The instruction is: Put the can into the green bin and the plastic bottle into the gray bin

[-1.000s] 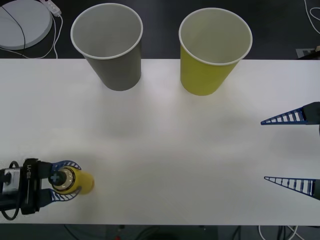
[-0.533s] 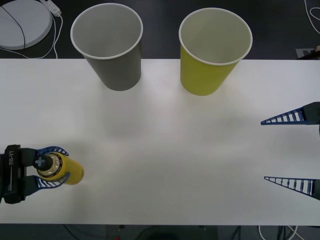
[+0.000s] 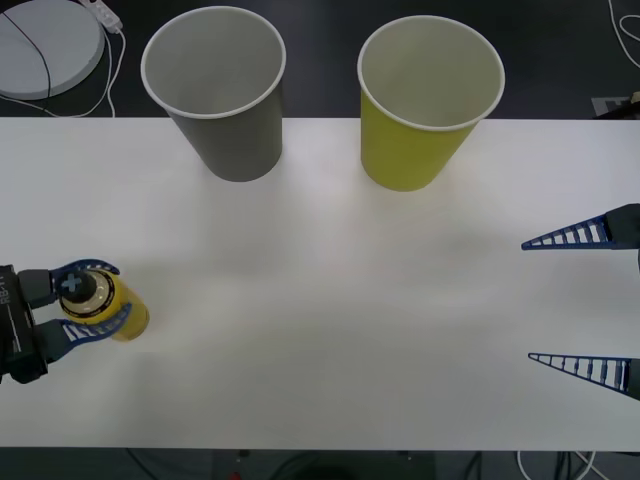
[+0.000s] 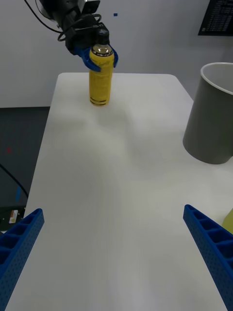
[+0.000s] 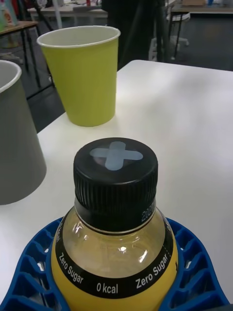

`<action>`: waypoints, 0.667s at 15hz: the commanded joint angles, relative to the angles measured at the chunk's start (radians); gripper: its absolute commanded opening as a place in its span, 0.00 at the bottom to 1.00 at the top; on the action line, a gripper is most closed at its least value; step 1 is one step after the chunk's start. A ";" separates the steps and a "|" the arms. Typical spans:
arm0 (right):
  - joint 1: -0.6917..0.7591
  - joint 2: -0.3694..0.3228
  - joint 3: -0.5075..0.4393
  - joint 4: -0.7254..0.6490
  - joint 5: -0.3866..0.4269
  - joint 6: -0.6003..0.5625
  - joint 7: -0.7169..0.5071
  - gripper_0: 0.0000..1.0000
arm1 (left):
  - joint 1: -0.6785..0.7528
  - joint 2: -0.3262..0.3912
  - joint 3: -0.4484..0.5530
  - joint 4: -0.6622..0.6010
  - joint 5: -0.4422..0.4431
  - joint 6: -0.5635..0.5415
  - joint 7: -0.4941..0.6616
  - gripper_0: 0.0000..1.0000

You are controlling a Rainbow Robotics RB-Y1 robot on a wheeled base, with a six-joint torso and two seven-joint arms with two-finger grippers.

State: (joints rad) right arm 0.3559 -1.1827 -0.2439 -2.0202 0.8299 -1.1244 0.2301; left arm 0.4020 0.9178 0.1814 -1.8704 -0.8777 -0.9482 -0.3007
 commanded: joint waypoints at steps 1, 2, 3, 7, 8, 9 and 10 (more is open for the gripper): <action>0.000 0.000 0.000 0.000 0.000 0.000 0.000 1.00 | 0.035 0.019 0.001 -0.061 0.005 0.123 0.031 0.00; 0.000 0.000 0.000 0.000 0.000 0.000 0.000 1.00 | 0.046 0.026 0.001 -0.079 0.006 0.163 0.063 0.00; 0.000 0.000 0.000 0.000 0.000 0.000 0.000 1.00 | 0.051 0.032 0.004 -0.095 0.005 0.192 0.089 0.00; 0.000 0.000 0.000 0.000 0.000 0.000 0.000 1.00 | 0.055 0.053 0.026 -0.131 -0.017 0.275 0.207 0.00; 0.000 0.000 0.000 0.000 0.000 0.000 0.000 1.00 | 0.055 0.061 0.035 -0.141 -0.038 0.292 0.249 0.00; 0.000 0.000 0.000 0.000 0.000 0.000 0.000 1.00 | 0.057 0.065 0.046 -0.153 -0.064 0.305 0.291 0.00; 0.000 0.000 0.000 0.000 0.000 0.000 0.000 1.00 | 0.057 0.067 0.056 -0.164 -0.086 0.310 0.331 0.00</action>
State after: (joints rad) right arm 0.3559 -1.1827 -0.2439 -2.0202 0.8299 -1.1244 0.2301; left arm 0.4585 0.9831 0.2293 -2.0254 -0.9454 -0.6428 -0.0010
